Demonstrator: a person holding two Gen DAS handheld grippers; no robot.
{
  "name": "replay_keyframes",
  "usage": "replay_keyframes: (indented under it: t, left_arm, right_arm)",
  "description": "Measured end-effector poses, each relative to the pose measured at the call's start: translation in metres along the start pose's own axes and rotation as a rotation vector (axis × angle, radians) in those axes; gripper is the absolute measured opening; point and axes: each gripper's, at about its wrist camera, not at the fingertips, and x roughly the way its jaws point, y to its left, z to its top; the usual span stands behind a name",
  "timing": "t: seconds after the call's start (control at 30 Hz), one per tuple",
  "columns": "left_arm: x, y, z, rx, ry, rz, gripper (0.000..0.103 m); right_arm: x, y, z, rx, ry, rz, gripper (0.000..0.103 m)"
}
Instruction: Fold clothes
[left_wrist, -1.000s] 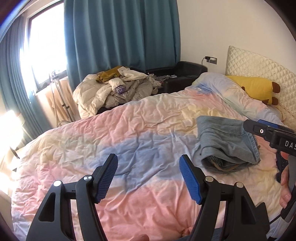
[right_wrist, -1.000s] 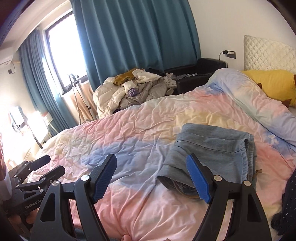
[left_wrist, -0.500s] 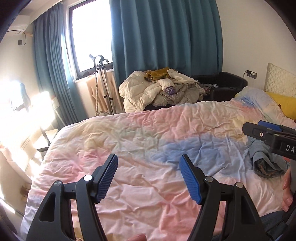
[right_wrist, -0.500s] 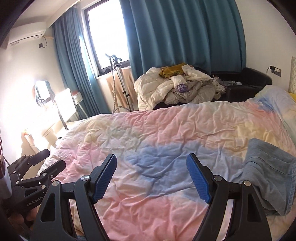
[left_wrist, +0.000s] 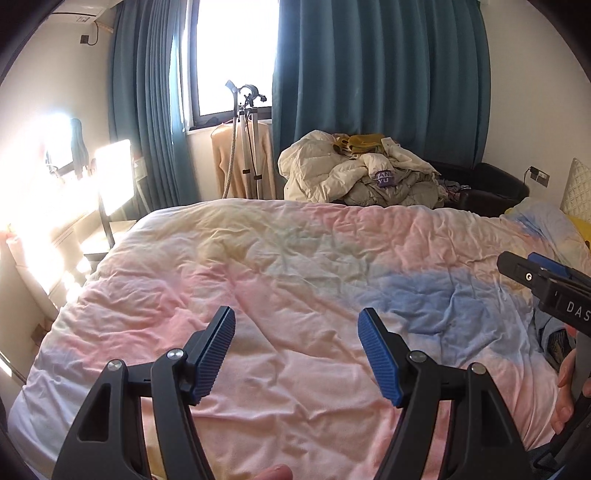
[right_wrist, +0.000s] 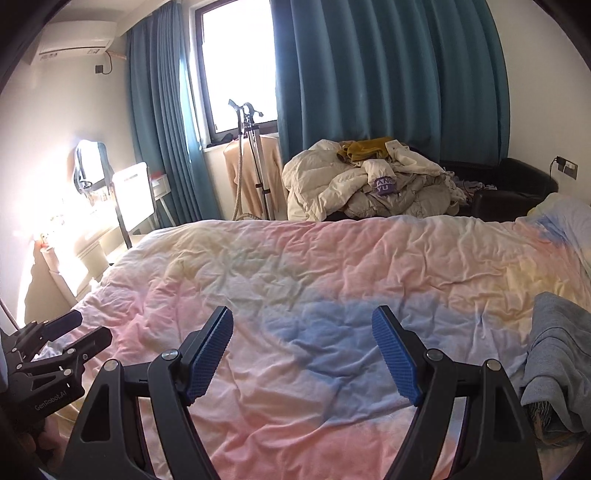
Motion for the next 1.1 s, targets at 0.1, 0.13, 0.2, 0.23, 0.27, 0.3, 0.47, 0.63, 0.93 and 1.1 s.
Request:
replay_keyframes:
  t: [0.1,0.13,0.2,0.23,0.27,0.3,0.47,0.63,0.93,1.1]
  left_arm:
    - [0.009,-0.001,-0.003,-0.016,0.007,0.004,0.071]
    - [0.012,-0.001,-0.004,-0.022,0.008,0.007,0.071]
    - [0.016,-0.002,-0.008,-0.030,0.023,0.004,0.071]
    - [0.018,-0.003,-0.011,-0.030,0.033,0.000,0.071]
    - [0.021,-0.005,-0.013,-0.029,0.043,-0.004,0.071]
    - [0.024,-0.006,-0.015,-0.027,0.055,-0.004,0.071]
    - [0.040,-0.007,-0.024,-0.026,0.117,0.000,0.071]
    - [0.045,0.000,-0.025,-0.053,0.129,0.017,0.071]
    - [0.049,0.007,-0.027,-0.081,0.150,0.023,0.071]
    - [0.049,0.006,-0.027,-0.078,0.146,0.030,0.071]
  right_arm:
    - [0.011,-0.007,-0.015,0.012,0.027,0.000,0.079]
    - [0.013,-0.009,-0.019,0.013,0.034,-0.005,0.079]
    - [0.017,-0.012,-0.026,0.022,0.045,-0.016,0.079]
    - [0.020,-0.013,-0.029,0.026,0.049,-0.021,0.079]
    - [0.022,-0.013,-0.031,0.029,0.053,-0.025,0.079]
    - [0.024,-0.013,-0.032,0.031,0.056,-0.027,0.079]
    - [0.032,-0.014,-0.037,0.025,0.065,-0.060,0.079]
    - [0.037,-0.018,-0.039,0.028,0.087,-0.065,0.079]
    - [0.040,-0.017,-0.042,0.025,0.105,-0.065,0.079]
    - [0.040,-0.017,-0.043,0.026,0.102,-0.065,0.079]
